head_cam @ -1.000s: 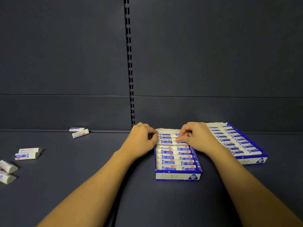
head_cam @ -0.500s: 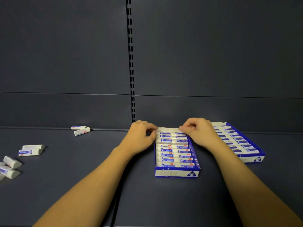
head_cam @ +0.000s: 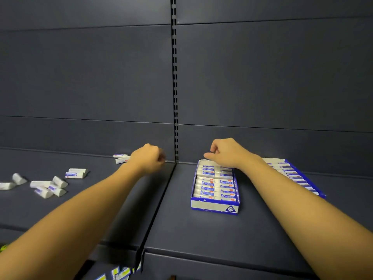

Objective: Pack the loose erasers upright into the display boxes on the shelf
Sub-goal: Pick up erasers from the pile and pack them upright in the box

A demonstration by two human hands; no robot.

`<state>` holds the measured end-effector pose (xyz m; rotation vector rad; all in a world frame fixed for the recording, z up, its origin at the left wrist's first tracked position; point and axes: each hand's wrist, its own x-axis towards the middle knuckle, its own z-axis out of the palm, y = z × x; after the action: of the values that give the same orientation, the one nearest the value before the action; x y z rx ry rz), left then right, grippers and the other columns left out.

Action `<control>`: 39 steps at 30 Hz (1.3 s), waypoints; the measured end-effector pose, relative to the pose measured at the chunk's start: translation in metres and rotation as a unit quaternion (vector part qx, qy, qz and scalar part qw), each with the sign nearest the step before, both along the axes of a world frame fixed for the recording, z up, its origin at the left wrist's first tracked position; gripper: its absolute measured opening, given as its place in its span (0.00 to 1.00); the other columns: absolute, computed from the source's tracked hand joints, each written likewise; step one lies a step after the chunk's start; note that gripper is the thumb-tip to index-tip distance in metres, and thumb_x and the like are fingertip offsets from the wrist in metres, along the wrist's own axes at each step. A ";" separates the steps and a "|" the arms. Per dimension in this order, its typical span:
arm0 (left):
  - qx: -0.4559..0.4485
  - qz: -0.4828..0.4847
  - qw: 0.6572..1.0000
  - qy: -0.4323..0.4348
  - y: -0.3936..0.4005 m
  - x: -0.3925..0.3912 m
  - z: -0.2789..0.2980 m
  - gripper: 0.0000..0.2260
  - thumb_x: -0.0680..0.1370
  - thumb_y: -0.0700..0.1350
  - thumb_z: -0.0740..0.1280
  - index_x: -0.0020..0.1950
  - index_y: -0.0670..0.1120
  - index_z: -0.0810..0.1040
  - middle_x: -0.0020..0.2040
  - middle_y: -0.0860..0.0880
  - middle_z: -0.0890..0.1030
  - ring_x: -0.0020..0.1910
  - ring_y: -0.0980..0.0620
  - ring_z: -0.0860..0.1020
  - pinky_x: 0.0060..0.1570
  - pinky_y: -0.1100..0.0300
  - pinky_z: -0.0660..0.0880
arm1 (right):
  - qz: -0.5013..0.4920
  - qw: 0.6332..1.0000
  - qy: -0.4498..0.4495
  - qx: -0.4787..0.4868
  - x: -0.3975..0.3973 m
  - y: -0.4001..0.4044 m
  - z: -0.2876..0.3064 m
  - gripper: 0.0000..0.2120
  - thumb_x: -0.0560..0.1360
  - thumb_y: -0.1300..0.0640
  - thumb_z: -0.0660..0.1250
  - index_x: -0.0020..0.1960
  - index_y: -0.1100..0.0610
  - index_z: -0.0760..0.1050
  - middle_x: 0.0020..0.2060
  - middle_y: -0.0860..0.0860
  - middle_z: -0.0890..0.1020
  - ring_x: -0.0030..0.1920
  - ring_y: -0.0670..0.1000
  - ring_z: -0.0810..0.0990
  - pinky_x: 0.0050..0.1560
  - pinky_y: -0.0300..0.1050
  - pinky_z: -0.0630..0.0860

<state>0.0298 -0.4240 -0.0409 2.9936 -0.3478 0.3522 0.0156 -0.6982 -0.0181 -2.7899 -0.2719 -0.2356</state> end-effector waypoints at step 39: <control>-0.024 0.048 0.998 0.027 0.352 -0.093 0.002 0.20 0.80 0.48 0.65 0.73 0.49 0.73 0.70 0.47 0.76 0.65 0.47 0.76 0.64 0.51 0.75 | 0.144 0.987 -0.014 -0.071 -0.041 0.395 -0.017 0.24 0.78 0.50 0.66 0.73 0.53 0.68 0.66 0.54 0.75 0.62 0.57 0.76 0.60 0.56 0.77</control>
<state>-0.0630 -0.0718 -0.0388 2.9729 -0.1891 0.2835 -0.0258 -0.3037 -0.0348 -2.8405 -0.7176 -0.1905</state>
